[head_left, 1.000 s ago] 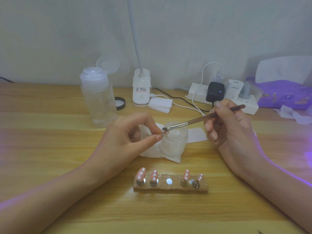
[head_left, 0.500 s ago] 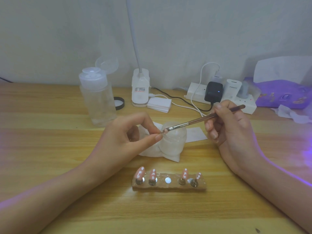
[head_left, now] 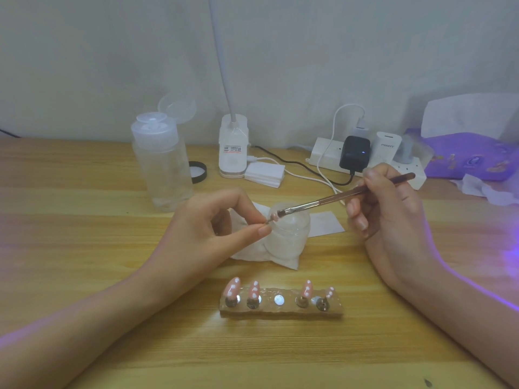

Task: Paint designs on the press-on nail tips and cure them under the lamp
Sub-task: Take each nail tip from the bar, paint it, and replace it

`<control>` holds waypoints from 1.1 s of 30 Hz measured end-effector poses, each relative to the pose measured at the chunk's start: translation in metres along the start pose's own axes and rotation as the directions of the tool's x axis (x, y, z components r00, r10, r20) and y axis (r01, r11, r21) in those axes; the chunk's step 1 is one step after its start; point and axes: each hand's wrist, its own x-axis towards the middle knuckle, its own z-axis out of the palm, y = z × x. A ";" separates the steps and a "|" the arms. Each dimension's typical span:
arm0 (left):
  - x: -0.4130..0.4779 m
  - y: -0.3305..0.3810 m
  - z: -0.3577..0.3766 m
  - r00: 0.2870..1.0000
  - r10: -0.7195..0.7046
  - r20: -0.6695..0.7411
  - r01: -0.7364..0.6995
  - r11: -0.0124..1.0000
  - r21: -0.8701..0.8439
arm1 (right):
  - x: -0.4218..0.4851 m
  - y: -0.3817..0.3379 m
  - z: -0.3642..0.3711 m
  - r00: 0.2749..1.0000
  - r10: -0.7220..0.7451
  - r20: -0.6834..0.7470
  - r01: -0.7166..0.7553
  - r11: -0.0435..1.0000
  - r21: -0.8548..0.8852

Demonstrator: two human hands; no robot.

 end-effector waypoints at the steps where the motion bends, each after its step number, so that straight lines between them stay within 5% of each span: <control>1: 0.000 0.000 0.000 1.000 0.002 0.001 -0.002 1.000 -0.001 | 0.000 -0.001 0.000 1.000 -0.007 0.006 0.007 1.000 0.026; 15: 0.000 0.000 0.000 1.000 0.005 -0.001 -0.005 1.000 0.003 | 0.000 0.001 0.000 0.997 -0.054 0.052 0.060 0.990 -0.128; 27: -0.001 0.000 0.000 1.000 0.014 0.006 -0.014 1.000 0.008 | 0.017 -0.016 -0.016 0.972 -0.213 -0.103 0.203 0.974 -0.100; 33: 0.000 -0.002 0.000 1.000 0.024 0.010 -0.024 1.000 0.014 | 0.010 -0.017 -0.013 0.893 -0.394 0.218 0.421 0.902 -0.093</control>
